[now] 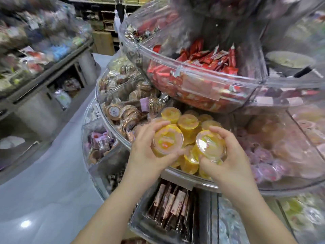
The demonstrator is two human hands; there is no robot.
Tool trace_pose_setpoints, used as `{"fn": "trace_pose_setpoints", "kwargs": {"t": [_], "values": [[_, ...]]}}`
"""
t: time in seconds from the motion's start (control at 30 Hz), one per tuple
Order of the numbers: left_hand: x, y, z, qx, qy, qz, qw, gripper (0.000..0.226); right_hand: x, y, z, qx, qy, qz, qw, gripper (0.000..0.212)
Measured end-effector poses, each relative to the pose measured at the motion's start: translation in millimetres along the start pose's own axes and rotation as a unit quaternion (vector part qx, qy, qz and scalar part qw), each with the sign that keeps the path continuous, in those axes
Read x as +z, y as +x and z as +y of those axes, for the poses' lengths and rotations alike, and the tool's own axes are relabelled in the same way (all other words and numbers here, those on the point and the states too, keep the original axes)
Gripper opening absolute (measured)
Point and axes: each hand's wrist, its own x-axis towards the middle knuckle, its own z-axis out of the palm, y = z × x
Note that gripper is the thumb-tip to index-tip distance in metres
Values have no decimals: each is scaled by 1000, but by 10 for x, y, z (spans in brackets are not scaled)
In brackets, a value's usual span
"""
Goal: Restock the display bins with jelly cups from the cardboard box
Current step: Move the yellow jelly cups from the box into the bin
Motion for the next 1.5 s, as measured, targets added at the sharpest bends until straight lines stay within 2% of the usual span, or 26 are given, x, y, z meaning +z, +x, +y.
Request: {"fn": "trace_pose_setpoints", "kwargs": {"t": [0.13,0.33,0.47,0.53,0.63,0.83,0.93,1.13,1.27,1.5], "values": [[96,19,-57,-18,-13,-22,1000,65,9,104,143,3,-56,16,998,58],[154,17,-169,-48,-64,-12,997,71,86,222,347,2,-119,40,992,64],[140,82,-178,-56,-71,-5,996,70,143,267,394,-35,-178,61,981,50],[119,126,-171,-43,-40,-9,998,59,164,256,412,-59,-213,64,973,45],[84,204,-136,-9,0,-20,1000,50,168,227,428,-70,-210,66,973,43],[83,426,-66,126,89,-81,985,58,110,174,466,-93,-198,78,973,43],[73,518,-92,126,119,-113,978,65,85,144,478,-100,-202,81,971,44],[94,554,-207,117,179,-209,954,48,58,117,493,-97,-204,75,971,45],[79,561,-257,199,286,-178,920,36,77,118,500,-105,-219,75,967,46],[56,521,-338,228,260,-161,924,26,93,86,550,-153,-221,92,959,43]]}}
